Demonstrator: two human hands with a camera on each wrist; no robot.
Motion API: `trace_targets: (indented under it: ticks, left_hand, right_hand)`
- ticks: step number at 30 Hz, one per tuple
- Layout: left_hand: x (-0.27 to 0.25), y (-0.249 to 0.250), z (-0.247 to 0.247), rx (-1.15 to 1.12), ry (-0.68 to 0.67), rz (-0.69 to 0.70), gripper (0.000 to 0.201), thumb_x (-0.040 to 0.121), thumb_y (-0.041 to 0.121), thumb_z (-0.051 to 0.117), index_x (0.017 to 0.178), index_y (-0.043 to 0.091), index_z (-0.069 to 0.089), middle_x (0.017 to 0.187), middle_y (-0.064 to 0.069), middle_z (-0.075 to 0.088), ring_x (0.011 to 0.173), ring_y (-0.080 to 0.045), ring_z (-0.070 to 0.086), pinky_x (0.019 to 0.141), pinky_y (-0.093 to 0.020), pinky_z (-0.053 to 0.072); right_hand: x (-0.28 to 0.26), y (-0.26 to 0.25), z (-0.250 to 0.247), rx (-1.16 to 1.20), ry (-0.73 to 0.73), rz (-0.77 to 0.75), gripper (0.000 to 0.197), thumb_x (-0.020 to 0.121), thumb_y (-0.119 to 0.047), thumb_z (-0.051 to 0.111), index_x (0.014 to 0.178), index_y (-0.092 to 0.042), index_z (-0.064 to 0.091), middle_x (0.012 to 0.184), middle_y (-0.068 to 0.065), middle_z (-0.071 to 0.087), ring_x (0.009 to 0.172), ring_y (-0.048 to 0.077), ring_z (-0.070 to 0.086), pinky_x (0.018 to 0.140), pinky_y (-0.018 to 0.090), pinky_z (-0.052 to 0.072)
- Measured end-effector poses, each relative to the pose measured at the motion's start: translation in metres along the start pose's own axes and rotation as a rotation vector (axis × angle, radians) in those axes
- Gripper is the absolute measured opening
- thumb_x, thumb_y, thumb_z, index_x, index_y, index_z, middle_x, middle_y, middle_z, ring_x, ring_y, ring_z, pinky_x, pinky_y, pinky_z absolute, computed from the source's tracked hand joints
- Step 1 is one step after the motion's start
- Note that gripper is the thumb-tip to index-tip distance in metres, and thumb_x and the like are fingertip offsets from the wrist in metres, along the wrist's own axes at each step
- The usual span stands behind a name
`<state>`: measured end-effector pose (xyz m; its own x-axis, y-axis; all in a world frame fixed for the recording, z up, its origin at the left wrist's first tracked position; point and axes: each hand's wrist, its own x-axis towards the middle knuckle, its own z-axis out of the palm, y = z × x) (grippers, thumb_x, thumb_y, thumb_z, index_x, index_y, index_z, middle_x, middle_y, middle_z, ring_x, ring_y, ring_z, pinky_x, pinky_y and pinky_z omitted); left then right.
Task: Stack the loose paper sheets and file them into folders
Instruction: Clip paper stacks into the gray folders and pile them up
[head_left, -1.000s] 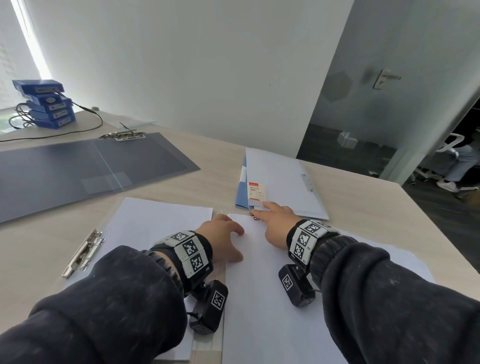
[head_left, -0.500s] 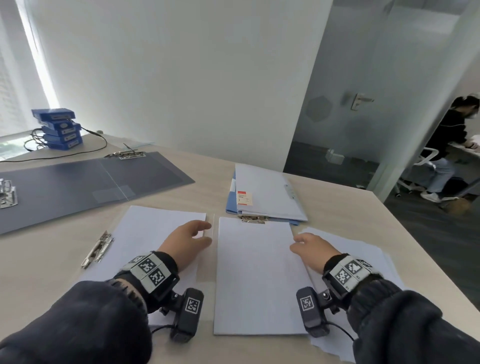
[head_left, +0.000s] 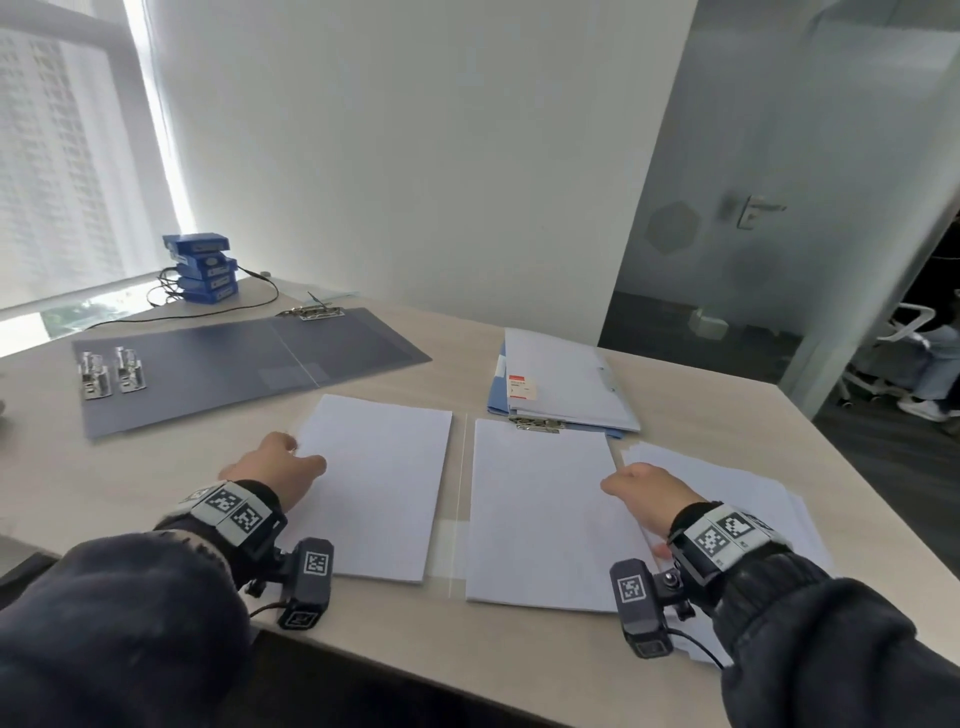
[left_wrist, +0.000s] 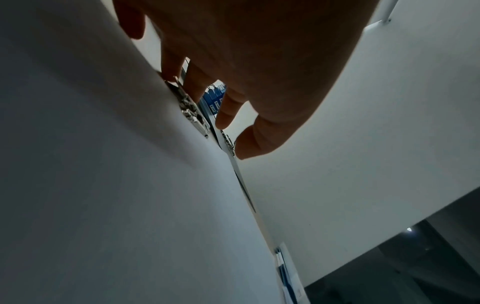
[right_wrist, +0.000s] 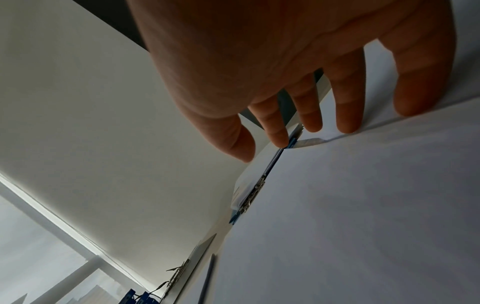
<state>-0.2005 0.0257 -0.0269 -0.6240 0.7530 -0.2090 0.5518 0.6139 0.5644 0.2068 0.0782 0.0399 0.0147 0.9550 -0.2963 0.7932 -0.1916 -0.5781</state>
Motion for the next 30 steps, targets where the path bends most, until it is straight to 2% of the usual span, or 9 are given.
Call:
trace_targets:
  ticks: [3,6,10,14,18,21,25,27,30]
  left_hand:
    - [-0.007,0.005,-0.009,-0.059,0.011,0.045,0.059,0.085,0.044,0.063,0.138,0.019,0.051,0.136,-0.011,0.060,0.114,-0.033,0.057,0.098,-0.039,0.045]
    - [-0.018,0.021,-0.027,-0.095,0.039,0.117,0.044,0.092,0.033,0.063,0.131,0.013,0.057,0.128,-0.011,0.063,0.103,-0.028,0.056,0.092,-0.037,0.045]
    - [-0.040,0.055,-0.063,-0.094,0.072,0.292,0.039,0.096,0.023,0.057,0.134,0.012,0.060,0.124,-0.011,0.064,0.103,-0.025,0.057,0.095,-0.038,0.044]
    - [-0.076,0.093,-0.101,-0.304,0.032,0.467,0.042,0.094,0.012,0.055,0.134,0.024,0.060,0.117,-0.001,0.062,0.097,-0.017,0.059,0.092,-0.036,0.043]
    - [-0.113,0.119,-0.118,-0.645,-0.164,0.540,0.049,0.087,0.005,0.055,0.123,0.037,0.066,0.136,0.006,0.059,0.115,-0.021,0.057,0.093,-0.040,0.046]
    - [-0.132,0.130,-0.100,-0.727,-0.274,0.643,0.059,0.092,-0.001,0.058,0.137,0.037,0.057,0.148,0.012,0.046,0.126,-0.013,0.054,0.099,-0.039,0.051]
    - [-0.148,0.136,-0.058,-0.825,-0.379,0.751,0.069,0.091,0.020,0.070,0.145,0.053,0.041,0.138,0.027,0.047,0.138,-0.003,0.040,0.104,-0.030,0.043]
    - [-0.151,0.138,-0.037,-0.869,-0.454,0.773,0.068,0.081,0.046,0.071,0.141,0.061,0.043,0.142,0.037,0.046,0.142,0.004,0.037,0.111,-0.032,0.037]
    - [-0.153,0.144,-0.011,-0.831,-0.550,0.778,0.065,0.076,0.062,0.064,0.138,0.062,0.046,0.143,0.039,0.046,0.139,0.009,0.038,0.115,-0.036,0.035]
  right_hand:
    - [0.001,0.003,0.003,0.000,0.010,0.012,0.038,0.097,-0.026,0.048,0.126,-0.002,0.058,0.090,0.006,0.053,0.081,0.022,0.048,0.074,0.029,0.037]
    - [0.000,0.003,0.003,0.010,0.036,0.028,0.032,0.097,-0.027,0.048,0.121,-0.009,0.059,0.097,0.003,0.056,0.098,0.026,0.053,0.078,0.030,0.040]
    - [-0.004,0.002,0.000,-0.008,0.019,0.040,0.036,0.100,-0.023,0.043,0.128,-0.003,0.055,0.122,0.013,0.056,0.117,0.031,0.052,0.093,0.034,0.045]
    - [-0.002,0.003,-0.001,0.000,0.027,0.027,0.040,0.100,-0.023,0.045,0.129,0.003,0.055,0.122,0.018,0.058,0.108,0.032,0.054,0.095,0.038,0.047]
    - [0.001,0.005,0.000,0.004,0.012,0.045,0.044,0.099,-0.019,0.046,0.131,0.012,0.050,0.139,0.027,0.051,0.123,0.045,0.050,0.077,0.031,0.035]
    - [-0.001,0.009,-0.002,0.087,0.024,0.055,0.044,0.101,-0.028,0.048,0.129,0.004,0.055,0.116,0.019,0.059,0.108,0.036,0.057,0.085,0.034,0.044]
    - [0.001,0.021,-0.008,0.354,0.019,0.148,0.043,0.095,-0.056,0.050,0.119,-0.020,0.057,0.120,0.005,0.057,0.109,0.027,0.058,0.093,0.046,0.054]
    - [0.001,0.025,-0.012,0.458,0.000,0.155,0.049,0.094,-0.063,0.049,0.120,-0.023,0.059,0.120,0.002,0.058,0.106,0.024,0.061,0.092,0.047,0.054]
    - [-0.002,0.024,-0.021,0.661,-0.017,0.091,0.055,0.093,-0.071,0.046,0.118,-0.025,0.064,0.115,0.002,0.070,0.102,0.025,0.068,0.090,0.044,0.053]
